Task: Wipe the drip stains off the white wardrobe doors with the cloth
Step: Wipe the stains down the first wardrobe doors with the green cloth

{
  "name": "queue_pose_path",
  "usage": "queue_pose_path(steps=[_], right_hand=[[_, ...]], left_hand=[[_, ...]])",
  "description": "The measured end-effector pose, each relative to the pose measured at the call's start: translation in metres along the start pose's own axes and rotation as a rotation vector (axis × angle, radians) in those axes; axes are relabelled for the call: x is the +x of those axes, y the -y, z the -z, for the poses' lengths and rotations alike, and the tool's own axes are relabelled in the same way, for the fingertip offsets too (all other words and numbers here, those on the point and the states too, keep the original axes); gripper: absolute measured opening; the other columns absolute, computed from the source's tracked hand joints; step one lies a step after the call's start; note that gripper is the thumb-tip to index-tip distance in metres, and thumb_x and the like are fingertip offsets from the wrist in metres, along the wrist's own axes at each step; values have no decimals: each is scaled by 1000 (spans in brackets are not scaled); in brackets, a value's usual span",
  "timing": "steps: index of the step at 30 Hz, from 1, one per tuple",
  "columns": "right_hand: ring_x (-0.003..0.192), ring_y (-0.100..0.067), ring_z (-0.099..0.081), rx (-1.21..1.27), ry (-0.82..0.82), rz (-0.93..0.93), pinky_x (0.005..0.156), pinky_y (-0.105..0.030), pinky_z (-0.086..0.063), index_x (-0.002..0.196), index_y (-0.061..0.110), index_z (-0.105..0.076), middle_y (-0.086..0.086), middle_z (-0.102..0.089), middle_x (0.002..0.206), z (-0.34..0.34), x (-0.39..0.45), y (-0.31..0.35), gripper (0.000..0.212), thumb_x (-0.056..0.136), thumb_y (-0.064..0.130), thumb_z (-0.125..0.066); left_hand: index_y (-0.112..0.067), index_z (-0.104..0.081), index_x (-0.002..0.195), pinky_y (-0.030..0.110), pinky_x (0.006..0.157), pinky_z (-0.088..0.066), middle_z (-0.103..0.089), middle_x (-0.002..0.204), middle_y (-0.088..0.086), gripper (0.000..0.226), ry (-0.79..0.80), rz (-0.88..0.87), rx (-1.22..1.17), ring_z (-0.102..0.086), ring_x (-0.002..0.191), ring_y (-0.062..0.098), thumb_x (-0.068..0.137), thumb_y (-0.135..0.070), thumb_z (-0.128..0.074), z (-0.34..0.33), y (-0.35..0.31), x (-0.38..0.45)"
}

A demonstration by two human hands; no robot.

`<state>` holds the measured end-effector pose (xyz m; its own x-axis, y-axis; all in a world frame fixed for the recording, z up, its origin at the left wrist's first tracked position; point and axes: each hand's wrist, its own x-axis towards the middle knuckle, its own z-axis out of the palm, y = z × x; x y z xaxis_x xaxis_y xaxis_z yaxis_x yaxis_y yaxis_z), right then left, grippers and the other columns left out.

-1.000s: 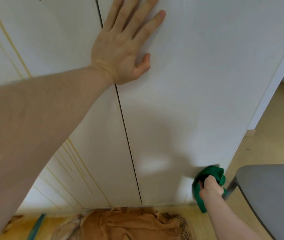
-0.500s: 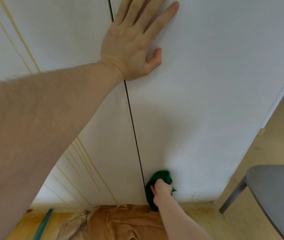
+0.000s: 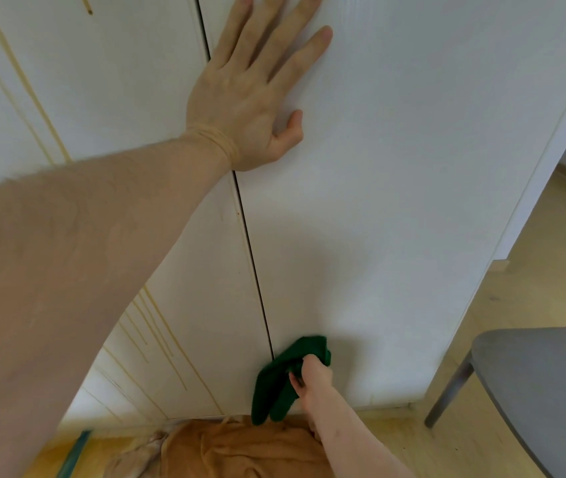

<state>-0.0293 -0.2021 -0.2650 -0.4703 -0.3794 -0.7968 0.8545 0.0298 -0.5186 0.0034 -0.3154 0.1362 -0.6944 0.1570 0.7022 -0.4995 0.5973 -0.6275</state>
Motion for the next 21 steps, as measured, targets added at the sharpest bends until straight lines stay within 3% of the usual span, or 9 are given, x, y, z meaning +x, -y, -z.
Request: queue_pose_path(steps=[3, 9, 12, 15, 21], right_hand=[[104, -33, -56, 52, -55, 104, 66, -36, -54, 143, 3, -44, -20, -55, 127, 32, 4, 29, 44, 99, -2, -49], [130, -38, -51, 152, -206, 247, 105, -51, -50, 145, 15, -49, -17, -54, 142, 95, -1, 89, 46, 100, 4, -47], [133, -38, -50, 237, -275, 270, 107, -54, -49, 146, 21, -51, -13, -53, 146, 122, 3, 111, 47, 102, 6, -50], [130, -38, -52, 317, -345, 277, 102, -53, -53, 149, 22, -50, -12, -52, 147, 140, 5, 121, 50, 101, 7, -52], [127, -34, -57, 407, -475, 353, 106, -49, -51, 149, 23, -50, -9, -58, 143, 151, 12, 125, 49, 101, 17, -56]], left_hand=[[-17, -21, 161, 58, 124, -10, -18, 166, 15, 78, 5, -11, 7, -16, 153, 42, 90, -43, -42, 3, 0, 2], [-14, -23, 160, 59, 124, -9, -19, 166, 17, 74, -9, 10, -22, -16, 152, 45, 93, -37, -45, 3, -8, -1], [-11, -30, 157, 61, 123, -10, -23, 164, 18, 74, -41, -8, -145, -19, 151, 46, 89, -28, -54, 6, -18, -7], [-10, -39, 153, 59, 123, -13, -27, 163, 17, 74, -44, -153, -241, -22, 151, 41, 83, -22, -60, 7, -48, -19], [-16, -35, 156, 55, 125, -10, -17, 168, 10, 71, 123, -283, -219, -10, 155, 34, 89, -31, -53, -18, -103, -39]])
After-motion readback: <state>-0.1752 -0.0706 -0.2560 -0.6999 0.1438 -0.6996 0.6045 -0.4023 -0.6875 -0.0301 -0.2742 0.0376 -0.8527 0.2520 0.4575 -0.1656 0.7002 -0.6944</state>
